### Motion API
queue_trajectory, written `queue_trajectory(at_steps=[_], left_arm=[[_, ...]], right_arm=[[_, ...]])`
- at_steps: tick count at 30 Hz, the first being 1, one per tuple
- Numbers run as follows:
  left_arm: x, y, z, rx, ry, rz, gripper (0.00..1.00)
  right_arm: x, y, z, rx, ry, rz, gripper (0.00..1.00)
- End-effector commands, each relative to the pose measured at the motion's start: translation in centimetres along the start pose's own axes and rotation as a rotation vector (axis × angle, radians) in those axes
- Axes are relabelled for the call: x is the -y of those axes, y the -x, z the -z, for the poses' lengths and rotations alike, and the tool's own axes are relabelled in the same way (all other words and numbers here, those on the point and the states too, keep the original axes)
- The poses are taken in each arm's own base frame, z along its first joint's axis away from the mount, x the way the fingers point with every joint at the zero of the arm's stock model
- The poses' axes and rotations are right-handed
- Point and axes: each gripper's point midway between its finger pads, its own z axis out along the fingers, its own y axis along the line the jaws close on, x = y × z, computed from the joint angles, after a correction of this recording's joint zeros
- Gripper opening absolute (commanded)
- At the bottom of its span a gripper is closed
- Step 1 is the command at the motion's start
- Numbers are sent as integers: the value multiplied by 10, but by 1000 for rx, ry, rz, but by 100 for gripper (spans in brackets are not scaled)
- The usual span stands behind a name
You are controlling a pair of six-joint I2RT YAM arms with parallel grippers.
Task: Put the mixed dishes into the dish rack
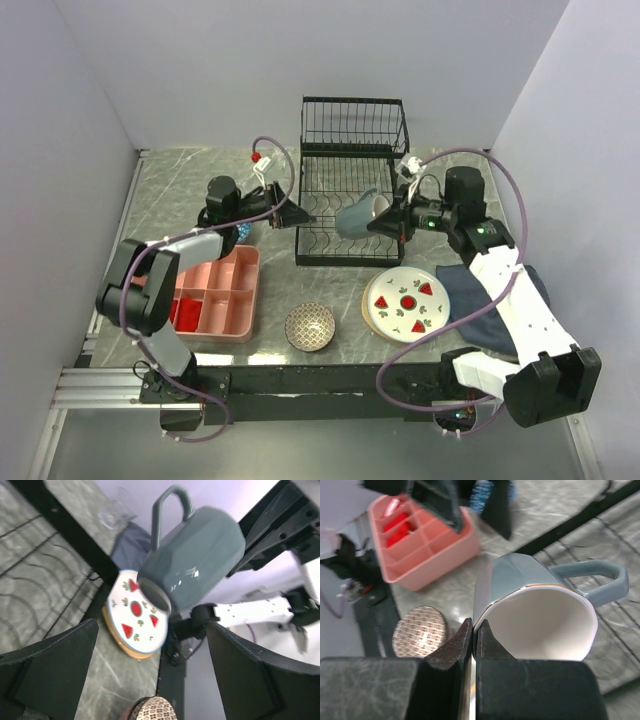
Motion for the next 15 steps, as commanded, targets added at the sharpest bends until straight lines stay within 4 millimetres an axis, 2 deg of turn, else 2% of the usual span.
queue_trajectory(at_steps=[1,2,6,8,10,15], left_arm=[[36,7,-6,-105,-180,-34,96],[31,5,-11,-127,-190,-21,96],[32,-1,-18,-179,-231,16,96],[31,-6,-21,-212,-270,9,96],[30,-8,-21,-221,-286,83,96],[39,-4,-25,-218,-324,52,96]], right_arm=[[-28,56,3,189,90,178,0],[-28,60,2,210,95,186,0],[-28,58,-7,204,120,114,0],[-28,64,-10,232,121,117,0],[-28,63,-15,227,127,112,0],[-22,57,-30,209,150,65,0]])
